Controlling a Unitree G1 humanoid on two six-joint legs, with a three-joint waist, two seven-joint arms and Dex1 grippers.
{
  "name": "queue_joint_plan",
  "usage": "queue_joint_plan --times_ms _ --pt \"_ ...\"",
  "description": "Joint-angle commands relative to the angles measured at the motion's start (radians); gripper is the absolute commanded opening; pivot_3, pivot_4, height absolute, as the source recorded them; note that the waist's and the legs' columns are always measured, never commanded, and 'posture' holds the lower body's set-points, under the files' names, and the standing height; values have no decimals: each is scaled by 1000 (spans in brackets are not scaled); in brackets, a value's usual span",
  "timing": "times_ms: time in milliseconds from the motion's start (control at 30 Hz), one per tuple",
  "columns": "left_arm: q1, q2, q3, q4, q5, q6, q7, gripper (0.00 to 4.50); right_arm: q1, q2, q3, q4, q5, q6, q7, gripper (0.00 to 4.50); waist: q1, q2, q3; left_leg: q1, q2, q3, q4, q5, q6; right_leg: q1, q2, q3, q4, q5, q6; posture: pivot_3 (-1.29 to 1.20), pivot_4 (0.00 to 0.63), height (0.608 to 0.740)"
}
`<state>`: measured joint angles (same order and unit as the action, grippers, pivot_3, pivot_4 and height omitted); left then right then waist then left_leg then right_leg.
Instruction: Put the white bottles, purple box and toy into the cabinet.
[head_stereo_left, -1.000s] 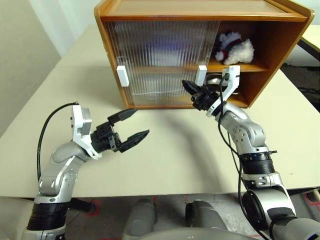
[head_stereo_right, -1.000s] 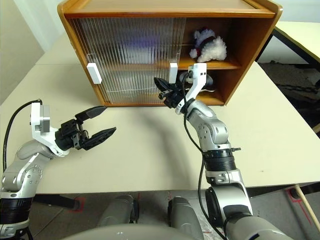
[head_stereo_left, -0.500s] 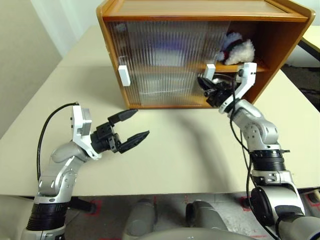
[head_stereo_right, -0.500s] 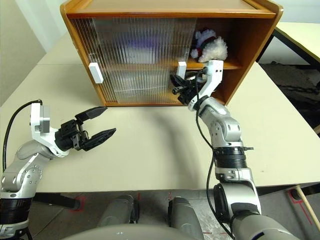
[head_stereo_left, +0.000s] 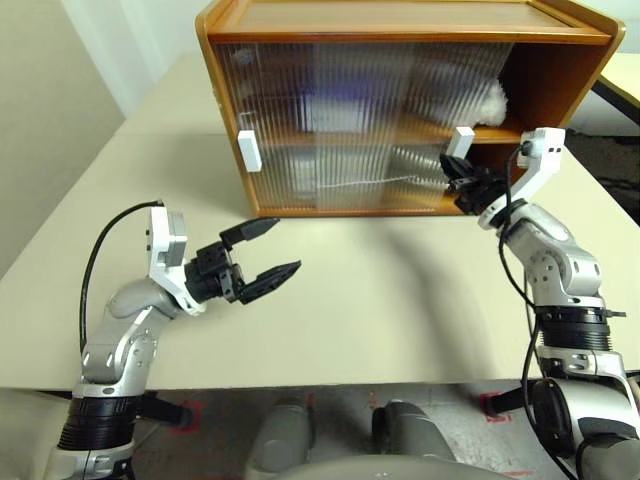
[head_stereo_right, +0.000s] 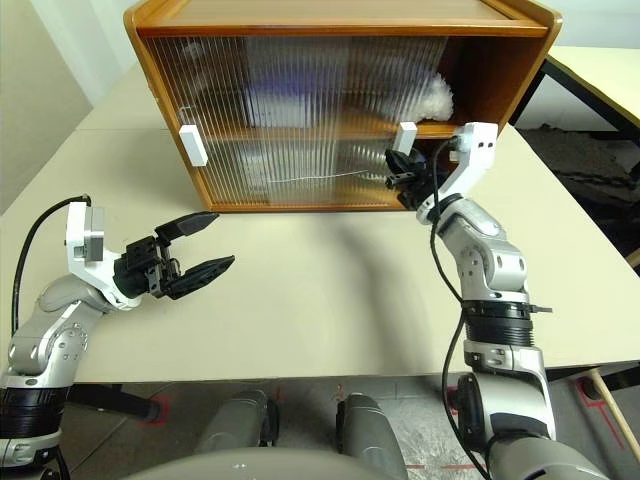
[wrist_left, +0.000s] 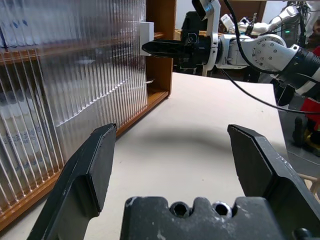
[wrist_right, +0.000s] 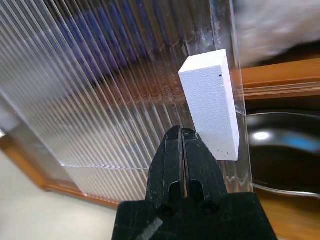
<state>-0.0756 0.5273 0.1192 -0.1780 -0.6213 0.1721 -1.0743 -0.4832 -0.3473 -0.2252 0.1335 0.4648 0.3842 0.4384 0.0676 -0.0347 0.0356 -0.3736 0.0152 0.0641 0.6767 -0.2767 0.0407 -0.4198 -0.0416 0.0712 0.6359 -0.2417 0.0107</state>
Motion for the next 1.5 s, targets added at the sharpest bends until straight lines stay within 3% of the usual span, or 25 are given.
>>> queue_joint_plan --times_ms 33,833,967,1100,1200,1300,1500 --pt "-13 0 -9 10 9 -2 -2 4500 10 -38 -51 55 -28 -46 -16 39 0 0 0 0 0 0 1 0 0 1 0 0 0 0 0 153 0 740" --pt "-10 -11 -2 10 2 3 21 4500 -20 -144 -111 244 -118 -191 -57 39 -4 0 0 3 0 0 3 1 2 5 3 6 0 -1 3 159 0 740" --pt "-2 -14 10 4 -7 5 34 4500 -12 -129 -106 193 -74 -181 6 39 -3 0 0 2 0 0 3 1 2 5 3 7 0 -1 3 163 0 740" --pt "42 -5 61 -8 -31 7 52 4500 77 -127 -67 46 36 -142 219 76 -5 0 0 3 1 0 2 1 2 5 5 7 0 -1 3 180 7 740" --pt "65 -1 107 7 -28 1 78 4500 174 -149 -68 -13 102 -95 343 1017 -5 0 0 3 3 -1 2 0 2 5 5 5 -1 -1 3 186 14 740" --pt "71 10 134 58 32 -5 142 4500 247 -181 -93 60 87 -126 401 2126 3 0 1 3 3 -2 2 0 2 6 4 4 -1 -1 3 189 18 740" --pt "30 -20 172 207 179 -38 375 4500 200 -232 -193 471 22 -360 366 4391 4 -2 11 9 1 0 3 -1 0 13 1 2 -3 -3 5 185 35 740"
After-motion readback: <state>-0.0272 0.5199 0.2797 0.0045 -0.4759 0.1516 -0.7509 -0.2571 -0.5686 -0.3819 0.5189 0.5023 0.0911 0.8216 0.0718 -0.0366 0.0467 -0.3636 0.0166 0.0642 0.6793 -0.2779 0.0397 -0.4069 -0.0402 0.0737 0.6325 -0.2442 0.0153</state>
